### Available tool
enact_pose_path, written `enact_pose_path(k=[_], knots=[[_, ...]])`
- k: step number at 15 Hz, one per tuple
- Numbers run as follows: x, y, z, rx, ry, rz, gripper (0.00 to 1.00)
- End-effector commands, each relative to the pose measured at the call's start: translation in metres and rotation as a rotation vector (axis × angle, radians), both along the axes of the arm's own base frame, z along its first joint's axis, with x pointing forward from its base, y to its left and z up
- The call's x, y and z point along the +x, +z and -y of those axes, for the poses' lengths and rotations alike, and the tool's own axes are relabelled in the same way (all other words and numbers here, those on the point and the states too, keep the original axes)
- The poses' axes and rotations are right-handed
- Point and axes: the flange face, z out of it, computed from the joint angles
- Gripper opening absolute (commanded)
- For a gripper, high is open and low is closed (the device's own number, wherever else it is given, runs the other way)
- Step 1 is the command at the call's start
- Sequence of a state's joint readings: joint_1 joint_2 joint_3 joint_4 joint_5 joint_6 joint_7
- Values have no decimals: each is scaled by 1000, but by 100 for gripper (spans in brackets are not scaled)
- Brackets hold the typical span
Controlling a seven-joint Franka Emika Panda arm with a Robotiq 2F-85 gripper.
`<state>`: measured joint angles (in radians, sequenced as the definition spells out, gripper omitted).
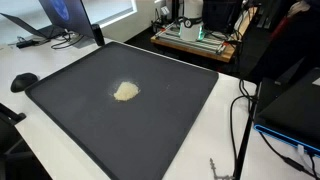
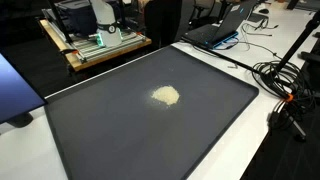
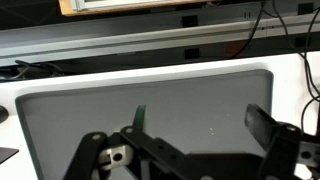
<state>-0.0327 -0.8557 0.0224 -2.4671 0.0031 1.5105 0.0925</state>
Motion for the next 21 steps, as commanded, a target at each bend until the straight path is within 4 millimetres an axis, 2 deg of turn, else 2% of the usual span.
enact_pose_path(k=[1, 6, 8, 11, 18, 21], knots=[[0, 1, 0, 0, 0, -1, 100], [0, 1, 0, 0, 0, -1, 100], [5, 3, -13, 29, 60, 33, 100], [12, 7, -47, 60, 174, 81, 100], [23, 8, -153, 151, 450, 113, 100], [26, 16, -194, 232, 564, 110, 100]])
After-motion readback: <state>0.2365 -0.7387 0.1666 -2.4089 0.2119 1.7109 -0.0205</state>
